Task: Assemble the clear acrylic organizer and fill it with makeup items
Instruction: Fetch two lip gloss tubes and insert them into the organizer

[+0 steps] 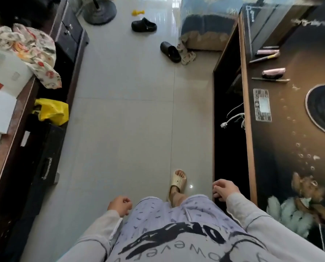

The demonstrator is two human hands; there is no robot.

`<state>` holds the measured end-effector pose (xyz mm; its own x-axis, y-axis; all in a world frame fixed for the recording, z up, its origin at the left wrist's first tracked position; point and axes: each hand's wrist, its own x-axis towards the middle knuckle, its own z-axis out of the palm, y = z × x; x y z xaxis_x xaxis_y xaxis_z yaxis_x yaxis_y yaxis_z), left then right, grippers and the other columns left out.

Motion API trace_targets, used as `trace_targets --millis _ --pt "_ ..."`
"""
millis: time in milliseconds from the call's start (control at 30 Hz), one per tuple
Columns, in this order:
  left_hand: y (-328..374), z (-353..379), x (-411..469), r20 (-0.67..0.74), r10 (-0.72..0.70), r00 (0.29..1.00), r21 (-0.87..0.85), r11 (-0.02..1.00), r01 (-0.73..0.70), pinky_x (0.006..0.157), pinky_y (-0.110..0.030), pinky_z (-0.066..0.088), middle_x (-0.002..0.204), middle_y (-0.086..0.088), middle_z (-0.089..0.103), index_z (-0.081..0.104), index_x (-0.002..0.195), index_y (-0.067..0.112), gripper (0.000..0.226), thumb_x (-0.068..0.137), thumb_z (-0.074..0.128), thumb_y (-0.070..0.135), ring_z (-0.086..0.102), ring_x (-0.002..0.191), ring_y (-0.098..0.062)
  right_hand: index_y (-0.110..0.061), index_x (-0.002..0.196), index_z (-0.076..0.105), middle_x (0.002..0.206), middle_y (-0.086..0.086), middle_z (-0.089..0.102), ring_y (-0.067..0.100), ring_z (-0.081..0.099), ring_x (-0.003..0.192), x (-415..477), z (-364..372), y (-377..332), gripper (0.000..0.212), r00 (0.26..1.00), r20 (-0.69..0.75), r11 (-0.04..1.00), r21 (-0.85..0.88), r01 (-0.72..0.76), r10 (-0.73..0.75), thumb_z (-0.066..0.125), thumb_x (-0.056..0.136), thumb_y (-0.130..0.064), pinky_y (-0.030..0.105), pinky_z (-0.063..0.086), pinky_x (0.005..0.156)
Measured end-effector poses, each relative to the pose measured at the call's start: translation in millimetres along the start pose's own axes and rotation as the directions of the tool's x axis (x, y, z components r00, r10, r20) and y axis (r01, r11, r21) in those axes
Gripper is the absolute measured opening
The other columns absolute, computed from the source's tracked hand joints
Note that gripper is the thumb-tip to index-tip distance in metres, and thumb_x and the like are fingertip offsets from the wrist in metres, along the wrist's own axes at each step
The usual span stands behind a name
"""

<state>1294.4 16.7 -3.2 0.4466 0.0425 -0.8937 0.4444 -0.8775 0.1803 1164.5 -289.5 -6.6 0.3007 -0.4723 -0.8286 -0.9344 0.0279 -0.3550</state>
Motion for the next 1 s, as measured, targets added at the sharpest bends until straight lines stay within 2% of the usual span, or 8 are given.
trace_targets --millis 167,200,300,367,467,667,800,1000 --pt "61 -25 18 -0.029 0.013 0.999 0.054 0.998 -0.012 0.078 -0.025 0.043 0.092 -0.008 0.064 0.069 0.094 0.008 0.016 0.088 0.054 0.011 0.060 0.086 -0.022 -0.005 0.094 0.062 0.075 0.011 0.060 0.011 0.051 0.054 36 -37 -62 0.018 0.999 0.008 0.999 -0.024 0.033 -0.033 0.047 0.087 0.002 0.022 0.040 0.051" --pt "75 -31 23 -0.041 0.018 0.999 0.033 0.999 -0.017 0.076 -0.024 0.044 0.091 -0.008 0.065 0.068 0.090 0.009 0.014 0.088 0.055 0.010 0.061 0.085 -0.021 -0.006 0.093 0.062 0.079 0.013 0.061 0.012 0.051 0.054 43 -43 -71 0.018 1.000 0.000 1.000 -0.006 0.029 -0.029 0.047 0.086 0.002 0.022 0.040 0.051" --pt "119 -48 42 -0.055 0.020 0.998 -0.118 0.993 -0.026 0.037 -0.012 0.036 0.047 -0.004 0.059 0.058 0.064 0.010 0.027 0.086 0.051 -0.004 0.049 0.035 -0.006 -0.008 0.086 0.058 0.082 0.015 0.061 0.013 0.051 0.054 62 -58 -95 0.016 1.000 -0.013 1.000 0.020 0.003 -0.003 0.046 0.085 0.003 0.023 0.040 0.051" --pt "151 -65 59 -0.050 0.060 0.997 -0.068 0.996 -0.063 0.027 -0.008 0.025 0.047 -0.006 0.052 0.053 0.065 0.007 0.028 0.087 0.046 -0.009 0.042 0.030 -0.010 -0.008 0.085 0.058 0.082 0.014 0.060 0.013 0.051 0.054 75 -63 -106 0.016 0.999 -0.020 0.999 0.028 -0.032 0.033 0.046 0.086 0.003 0.023 0.039 0.051" --pt "205 -91 91 -0.004 0.107 0.994 0.010 0.994 -0.107 0.028 -0.008 0.025 0.062 -0.007 0.050 0.051 0.067 0.009 0.027 0.089 0.046 -0.006 0.040 0.047 -0.017 -0.007 0.086 0.057 0.082 0.013 0.059 0.014 0.050 0.053 94 -68 -119 0.016 0.994 -0.038 0.992 0.086 -0.094 0.098 0.045 0.087 0.003 0.023 0.038 0.051" --pt "327 -146 138 0.104 0.194 0.976 0.199 0.957 -0.211 0.046 -0.020 0.028 0.062 -0.002 0.052 0.052 0.068 0.013 0.025 0.087 0.048 -0.003 0.043 0.050 -0.016 -0.007 0.079 0.055 0.067 0.009 0.056 0.016 0.045 0.049 117 -66 -148 0.019 0.957 -0.109 0.924 0.310 -0.224 0.268 0.043 0.087 0.005 0.021 0.034 0.047" --pt "425 -174 157 0.152 0.311 0.938 0.337 0.876 -0.345 0.034 -0.012 0.029 0.061 -0.002 0.051 0.048 0.062 0.018 0.032 0.087 0.047 -0.002 0.049 0.032 -0.004 -0.006 0.068 0.052 0.056 0.008 0.050 0.018 0.042 0.046 126 -59 -170 0.027 0.921 -0.114 0.849 0.444 -0.287 0.371 0.042 0.088 0.010 0.012 0.033 0.028" --pt "527 -183 169 0.230 0.399 0.888 0.417 0.784 -0.460 0.026 -0.007 0.026 0.062 -0.001 0.050 0.047 0.062 0.017 0.036 0.091 0.043 -0.003 0.044 0.021 0.005 -0.008 0.062 0.048 0.057 0.008 0.049 0.018 0.042 0.047 134 -56 -201 0.033 0.891 -0.089 0.767 0.551 -0.328 0.446 0.042 0.090 0.010 0.012 0.037 0.032"
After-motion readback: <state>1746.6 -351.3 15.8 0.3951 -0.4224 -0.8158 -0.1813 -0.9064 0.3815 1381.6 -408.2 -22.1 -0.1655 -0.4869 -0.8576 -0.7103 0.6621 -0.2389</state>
